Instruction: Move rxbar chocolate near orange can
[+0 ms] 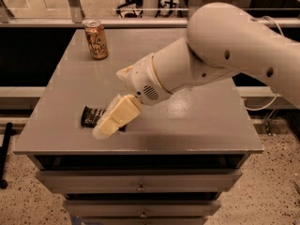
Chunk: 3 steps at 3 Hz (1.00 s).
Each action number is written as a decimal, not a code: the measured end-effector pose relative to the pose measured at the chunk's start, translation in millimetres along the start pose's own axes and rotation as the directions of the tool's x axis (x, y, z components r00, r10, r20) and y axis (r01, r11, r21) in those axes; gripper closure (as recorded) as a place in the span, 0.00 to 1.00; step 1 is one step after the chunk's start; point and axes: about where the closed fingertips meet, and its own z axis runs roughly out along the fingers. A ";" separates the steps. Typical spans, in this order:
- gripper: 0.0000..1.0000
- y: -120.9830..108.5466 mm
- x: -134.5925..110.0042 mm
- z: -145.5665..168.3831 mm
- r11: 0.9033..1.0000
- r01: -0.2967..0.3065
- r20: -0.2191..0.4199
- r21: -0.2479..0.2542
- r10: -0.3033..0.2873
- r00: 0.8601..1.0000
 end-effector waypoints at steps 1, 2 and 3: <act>0.00 -23.1 9.6 6.9 0.999 0.010 -0.007 0.030 -0.010 1.000; 0.00 -38.1 23.0 16.7 0.999 0.007 -0.037 0.047 -0.005 0.999; 0.00 -51.4 43.8 24.2 0.997 -0.014 -0.086 0.078 0.021 0.996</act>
Offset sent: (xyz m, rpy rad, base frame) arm 0.0589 -0.0130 -0.0561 -0.0856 -0.0186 -0.0629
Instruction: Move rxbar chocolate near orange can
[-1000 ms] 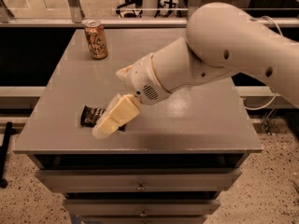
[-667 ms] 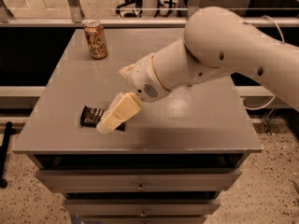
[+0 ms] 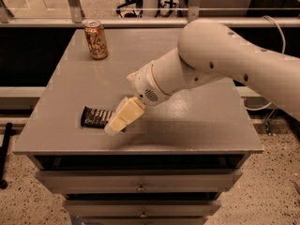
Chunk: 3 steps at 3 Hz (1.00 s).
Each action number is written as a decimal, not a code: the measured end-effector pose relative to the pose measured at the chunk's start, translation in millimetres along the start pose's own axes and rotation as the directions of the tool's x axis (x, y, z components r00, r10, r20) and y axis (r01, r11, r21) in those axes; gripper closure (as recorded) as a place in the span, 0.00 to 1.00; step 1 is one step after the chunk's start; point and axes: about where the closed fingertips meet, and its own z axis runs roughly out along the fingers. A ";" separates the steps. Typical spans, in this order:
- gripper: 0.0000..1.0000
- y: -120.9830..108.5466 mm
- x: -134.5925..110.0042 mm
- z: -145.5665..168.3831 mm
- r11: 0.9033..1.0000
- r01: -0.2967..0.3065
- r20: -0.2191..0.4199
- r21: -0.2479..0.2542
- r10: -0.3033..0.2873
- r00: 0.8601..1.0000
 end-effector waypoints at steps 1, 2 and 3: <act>0.00 -6.8 14.1 8.5 0.998 -0.029 -0.049 0.049 0.031 0.998; 0.08 -11.1 21.6 16.1 0.994 -0.055 -0.071 0.091 0.061 0.996; 0.31 -14.0 22.7 23.8 0.989 -0.074 -0.068 0.124 0.083 0.994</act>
Offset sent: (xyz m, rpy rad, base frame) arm 0.0216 -0.0046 -0.0431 -0.0910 0.0013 -0.1903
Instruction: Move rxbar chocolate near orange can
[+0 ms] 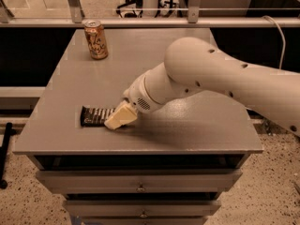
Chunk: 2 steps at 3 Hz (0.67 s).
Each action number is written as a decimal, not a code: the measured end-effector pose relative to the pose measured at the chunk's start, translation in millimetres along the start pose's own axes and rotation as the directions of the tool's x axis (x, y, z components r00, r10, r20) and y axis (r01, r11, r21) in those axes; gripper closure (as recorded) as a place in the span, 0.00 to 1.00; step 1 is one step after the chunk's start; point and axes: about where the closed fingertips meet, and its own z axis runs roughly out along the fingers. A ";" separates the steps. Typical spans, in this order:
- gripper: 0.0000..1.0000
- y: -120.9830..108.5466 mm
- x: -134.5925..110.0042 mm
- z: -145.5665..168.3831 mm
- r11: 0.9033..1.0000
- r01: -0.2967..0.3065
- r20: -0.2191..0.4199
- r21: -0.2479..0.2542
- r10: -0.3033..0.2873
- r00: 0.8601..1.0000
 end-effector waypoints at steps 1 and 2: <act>0.55 -0.2 -2.9 3.5 1.000 -0.020 0.005 0.022 0.020 1.000; 0.86 -1.8 -13.2 -2.6 0.999 -0.020 0.025 0.048 0.018 1.000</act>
Offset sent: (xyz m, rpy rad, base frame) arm 0.0084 0.0074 0.0128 0.0293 -0.0347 -0.0656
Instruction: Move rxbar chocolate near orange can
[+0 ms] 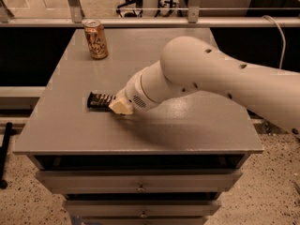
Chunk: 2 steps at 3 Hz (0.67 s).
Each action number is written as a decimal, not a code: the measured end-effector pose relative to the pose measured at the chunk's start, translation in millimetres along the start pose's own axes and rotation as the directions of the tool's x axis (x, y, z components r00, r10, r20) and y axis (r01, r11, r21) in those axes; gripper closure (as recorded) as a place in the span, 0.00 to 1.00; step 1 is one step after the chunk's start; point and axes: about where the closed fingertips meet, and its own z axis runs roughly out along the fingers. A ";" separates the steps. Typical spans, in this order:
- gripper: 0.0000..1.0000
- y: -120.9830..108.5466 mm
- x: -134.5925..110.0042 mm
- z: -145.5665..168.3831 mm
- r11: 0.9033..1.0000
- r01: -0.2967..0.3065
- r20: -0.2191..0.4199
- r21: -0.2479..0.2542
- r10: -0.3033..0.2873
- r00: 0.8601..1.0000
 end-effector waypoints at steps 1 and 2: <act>1.00 -1.3 -6.3 -6.5 1.000 0.005 0.009 0.016 -0.006 1.000; 1.00 -2.0 -11.8 -14.3 0.999 0.013 0.020 0.032 -0.014 1.000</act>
Offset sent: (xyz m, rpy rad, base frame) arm 0.0012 -0.0073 0.0274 0.0133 -0.0572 -0.0255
